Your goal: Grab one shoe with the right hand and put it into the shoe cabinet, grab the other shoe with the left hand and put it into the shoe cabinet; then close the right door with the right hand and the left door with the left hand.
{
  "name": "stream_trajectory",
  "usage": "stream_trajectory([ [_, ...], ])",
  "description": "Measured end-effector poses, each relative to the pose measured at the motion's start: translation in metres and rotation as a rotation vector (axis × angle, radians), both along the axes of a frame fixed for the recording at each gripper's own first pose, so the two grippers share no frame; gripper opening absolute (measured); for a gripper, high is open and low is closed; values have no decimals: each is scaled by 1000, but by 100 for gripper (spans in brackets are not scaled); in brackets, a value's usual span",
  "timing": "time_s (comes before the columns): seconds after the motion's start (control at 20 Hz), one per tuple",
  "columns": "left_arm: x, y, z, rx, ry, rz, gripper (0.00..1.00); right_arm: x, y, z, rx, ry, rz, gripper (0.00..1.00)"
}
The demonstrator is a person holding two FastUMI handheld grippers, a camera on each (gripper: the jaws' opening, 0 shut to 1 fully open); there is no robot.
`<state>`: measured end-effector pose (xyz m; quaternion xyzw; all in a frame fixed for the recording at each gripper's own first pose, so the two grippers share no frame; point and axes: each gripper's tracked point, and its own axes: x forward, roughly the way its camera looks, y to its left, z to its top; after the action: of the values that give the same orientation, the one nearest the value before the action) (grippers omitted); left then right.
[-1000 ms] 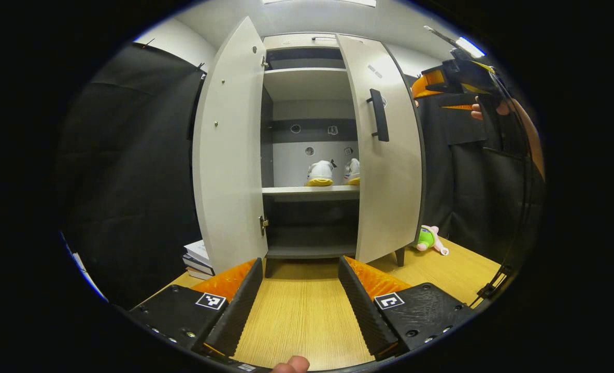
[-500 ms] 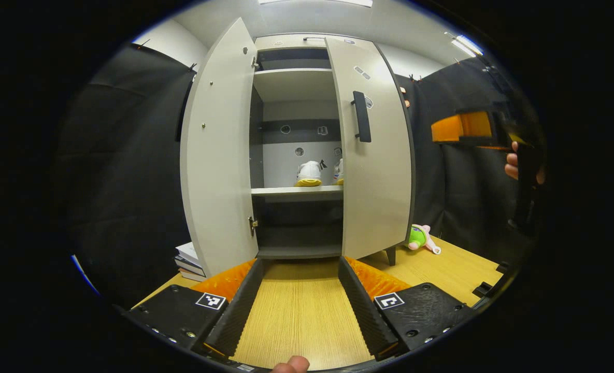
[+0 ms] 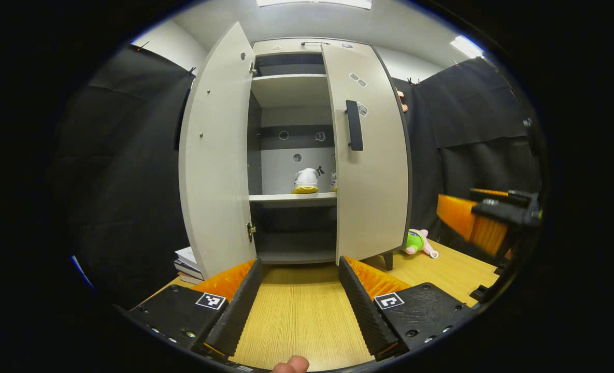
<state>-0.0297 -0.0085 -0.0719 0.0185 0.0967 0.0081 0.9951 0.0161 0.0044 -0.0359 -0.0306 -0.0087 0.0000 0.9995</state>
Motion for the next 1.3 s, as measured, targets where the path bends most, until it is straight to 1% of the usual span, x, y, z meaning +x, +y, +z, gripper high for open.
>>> stream_trajectory([
  [0.05,0,-2,2,-6,-5,-5,88,1,0,-10,12,18,-6,94],
  [0.1,-1,-3,5,-9,-13,-9,88,1,-1,-19,18,38,-12,98],
  [0.25,0,-3,22,-22,-58,-12,88,3,-8,-28,25,68,-24,98],
  [0.4,1,19,57,-55,-126,31,89,4,-19,-25,24,55,-44,98],
  [0.5,7,43,84,-59,-178,76,89,5,-20,-25,28,59,-41,98],
  [0.7,3,118,133,-35,-288,218,90,5,-19,-26,12,60,-31,97],
  [0.85,13,165,152,-6,-328,293,92,5,-14,-26,9,67,-13,98],
  [0.9,13,178,158,-8,-344,312,80,5,-12,-27,8,68,-7,98],
  [0.95,17,190,164,-8,-356,325,93,5,-11,-27,7,68,-3,98],
  [1.1,34,221,167,-10,-355,357,93,4,-6,-28,6,75,12,98],
  [1.3,63,259,169,-41,-332,388,93,4,-9,-25,7,73,2,98],
])
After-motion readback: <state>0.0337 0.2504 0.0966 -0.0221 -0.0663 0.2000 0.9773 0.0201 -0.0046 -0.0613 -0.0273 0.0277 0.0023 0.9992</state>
